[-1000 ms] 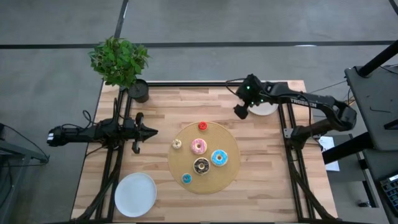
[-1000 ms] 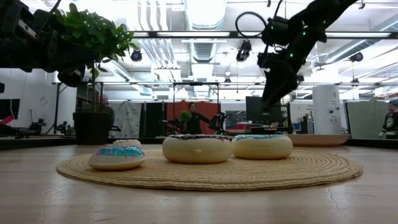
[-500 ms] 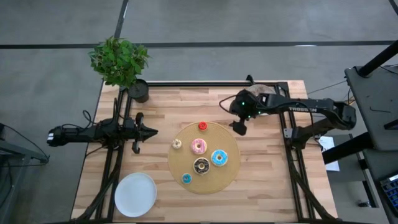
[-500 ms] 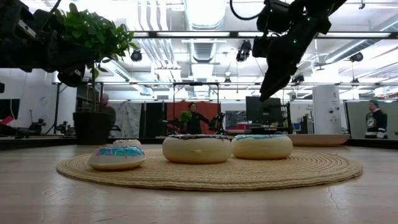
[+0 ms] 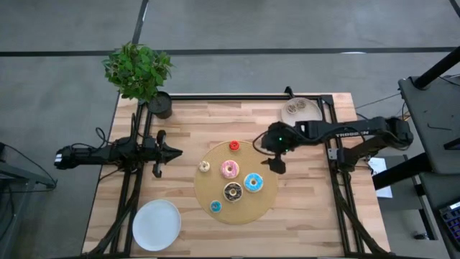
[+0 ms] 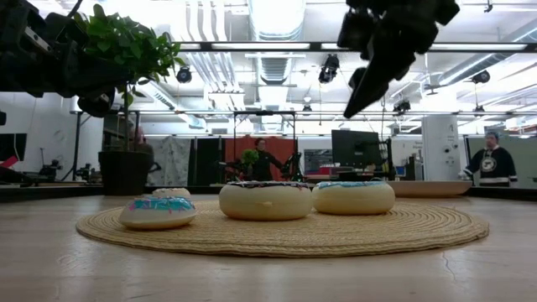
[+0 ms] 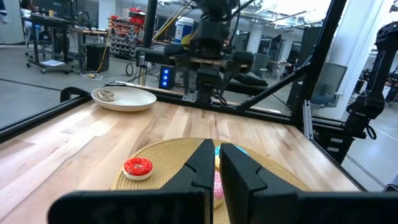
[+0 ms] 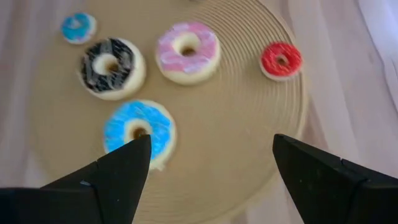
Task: Pick & Place donuts
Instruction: Put the large blue donut on the white plate
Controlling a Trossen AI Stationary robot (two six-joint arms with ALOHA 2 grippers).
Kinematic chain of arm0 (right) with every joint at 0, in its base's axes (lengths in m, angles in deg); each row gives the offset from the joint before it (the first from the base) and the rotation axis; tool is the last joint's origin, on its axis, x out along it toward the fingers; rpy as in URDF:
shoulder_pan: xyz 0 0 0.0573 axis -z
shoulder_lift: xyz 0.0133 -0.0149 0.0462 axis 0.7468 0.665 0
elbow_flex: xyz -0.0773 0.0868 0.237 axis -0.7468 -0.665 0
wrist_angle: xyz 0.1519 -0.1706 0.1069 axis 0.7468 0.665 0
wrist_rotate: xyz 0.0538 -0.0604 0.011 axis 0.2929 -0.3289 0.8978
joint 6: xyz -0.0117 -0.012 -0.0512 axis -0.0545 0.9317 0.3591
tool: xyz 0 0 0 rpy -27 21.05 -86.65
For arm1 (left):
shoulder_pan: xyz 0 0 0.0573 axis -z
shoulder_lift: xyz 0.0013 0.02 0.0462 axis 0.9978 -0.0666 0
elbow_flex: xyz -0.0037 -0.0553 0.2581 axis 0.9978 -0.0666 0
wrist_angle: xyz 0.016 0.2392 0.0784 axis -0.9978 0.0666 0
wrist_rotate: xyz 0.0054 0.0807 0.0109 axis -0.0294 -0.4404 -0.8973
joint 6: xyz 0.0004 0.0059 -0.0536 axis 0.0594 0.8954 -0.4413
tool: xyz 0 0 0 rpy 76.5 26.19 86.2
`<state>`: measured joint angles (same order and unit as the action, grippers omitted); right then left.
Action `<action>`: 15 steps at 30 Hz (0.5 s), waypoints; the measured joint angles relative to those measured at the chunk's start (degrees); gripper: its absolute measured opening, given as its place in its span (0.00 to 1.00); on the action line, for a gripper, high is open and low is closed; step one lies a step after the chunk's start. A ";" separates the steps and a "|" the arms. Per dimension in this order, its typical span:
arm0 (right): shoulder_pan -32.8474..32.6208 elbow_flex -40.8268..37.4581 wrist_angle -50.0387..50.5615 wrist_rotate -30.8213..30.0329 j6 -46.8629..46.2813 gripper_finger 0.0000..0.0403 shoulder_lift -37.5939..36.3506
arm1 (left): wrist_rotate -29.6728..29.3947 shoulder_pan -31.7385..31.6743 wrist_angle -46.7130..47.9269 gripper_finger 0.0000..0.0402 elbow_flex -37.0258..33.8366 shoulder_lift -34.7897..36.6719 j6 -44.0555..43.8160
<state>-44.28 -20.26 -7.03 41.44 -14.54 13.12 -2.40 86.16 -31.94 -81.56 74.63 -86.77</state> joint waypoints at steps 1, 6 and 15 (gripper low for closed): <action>-0.53 0.38 -0.17 -0.01 -0.66 0.81 0.00 | 0.00 0.01 0.00 0.00 0.00 0.00 -0.01; -2.34 2.49 -1.37 -0.26 -5.44 0.81 0.00 | -0.02 0.00 0.00 0.00 0.00 -0.01 -0.01; -6.16 6.50 -0.42 -2.88 -8.73 0.81 4.48 | -0.02 -0.01 0.00 0.00 0.00 0.01 -0.02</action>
<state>-50.44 -13.77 -7.46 38.56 -23.28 17.60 -2.42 86.15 -31.94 -81.56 74.65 -86.79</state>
